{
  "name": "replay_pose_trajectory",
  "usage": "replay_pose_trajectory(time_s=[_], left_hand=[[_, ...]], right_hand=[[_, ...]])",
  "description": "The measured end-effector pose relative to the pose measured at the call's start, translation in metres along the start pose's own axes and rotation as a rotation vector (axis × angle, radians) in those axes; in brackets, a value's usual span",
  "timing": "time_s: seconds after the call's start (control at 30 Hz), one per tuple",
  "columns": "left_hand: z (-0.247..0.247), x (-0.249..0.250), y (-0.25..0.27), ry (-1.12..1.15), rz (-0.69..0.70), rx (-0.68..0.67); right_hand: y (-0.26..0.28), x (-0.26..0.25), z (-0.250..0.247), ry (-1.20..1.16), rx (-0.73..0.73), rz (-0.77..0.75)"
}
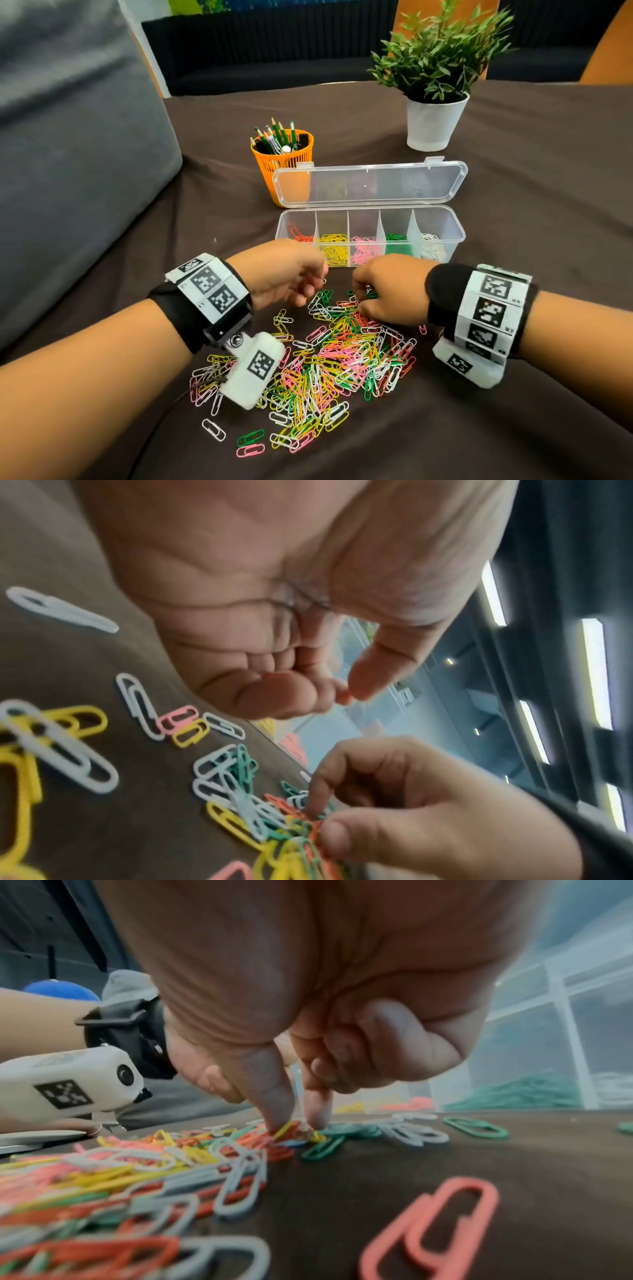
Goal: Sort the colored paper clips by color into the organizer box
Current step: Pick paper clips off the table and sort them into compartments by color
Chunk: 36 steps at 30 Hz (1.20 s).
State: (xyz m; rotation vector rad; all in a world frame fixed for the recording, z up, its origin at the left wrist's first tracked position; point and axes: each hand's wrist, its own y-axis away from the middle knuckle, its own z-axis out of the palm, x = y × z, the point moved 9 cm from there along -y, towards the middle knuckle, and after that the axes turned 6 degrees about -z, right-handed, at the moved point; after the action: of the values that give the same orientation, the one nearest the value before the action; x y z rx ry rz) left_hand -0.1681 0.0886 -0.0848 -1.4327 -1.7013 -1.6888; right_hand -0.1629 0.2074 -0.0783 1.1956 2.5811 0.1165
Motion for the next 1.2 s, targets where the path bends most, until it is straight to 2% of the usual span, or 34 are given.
replay_pose_trajectory(time_s=[0.1,0.17,0.27,0.4,0.53,0.67,0.73,0.83,0.9,1.1,1.2], left_hand=[[0.009,0.018,-0.002,-0.638,0.195,0.119],[0.021,0.023,-0.003,-0.932,0.281,0.16],[0.033,0.026,-0.005,-1.097,0.331,0.204],[0.034,0.029,-0.01,-1.123,0.325,0.204],[0.033,0.024,-0.014,-1.056,0.283,0.161],[0.022,0.023,-0.015,-0.84,0.212,0.104],[0.018,0.019,-0.015,-0.617,0.14,0.033],[0.011,0.007,-0.013,-0.104,0.003,-0.048],[0.012,0.005,-0.009,0.092,-0.023,-0.093],[0.015,0.002,-0.008,0.21,-0.01,-0.136],[0.02,0.005,-0.012,0.2,0.0,-0.113]], right_hand=[[-0.004,0.006,0.002,-0.037,-0.012,0.021],[-0.005,0.009,0.001,-0.033,-0.008,0.005],[-0.002,0.014,0.0,-0.05,-0.014,-0.001],[0.007,0.03,-0.007,-0.059,0.001,0.038],[0.013,0.038,-0.014,-0.037,0.006,0.041],[0.013,0.029,-0.014,-0.058,0.005,-0.024],[0.011,0.027,-0.009,-0.02,-0.004,-0.024],[0.007,0.029,-0.001,0.016,-0.031,-0.005],[0.007,0.032,0.0,-0.037,-0.029,0.003],[0.013,0.051,-0.011,-0.333,0.0,0.045],[0.017,0.061,-0.011,-0.511,-0.009,0.068]])
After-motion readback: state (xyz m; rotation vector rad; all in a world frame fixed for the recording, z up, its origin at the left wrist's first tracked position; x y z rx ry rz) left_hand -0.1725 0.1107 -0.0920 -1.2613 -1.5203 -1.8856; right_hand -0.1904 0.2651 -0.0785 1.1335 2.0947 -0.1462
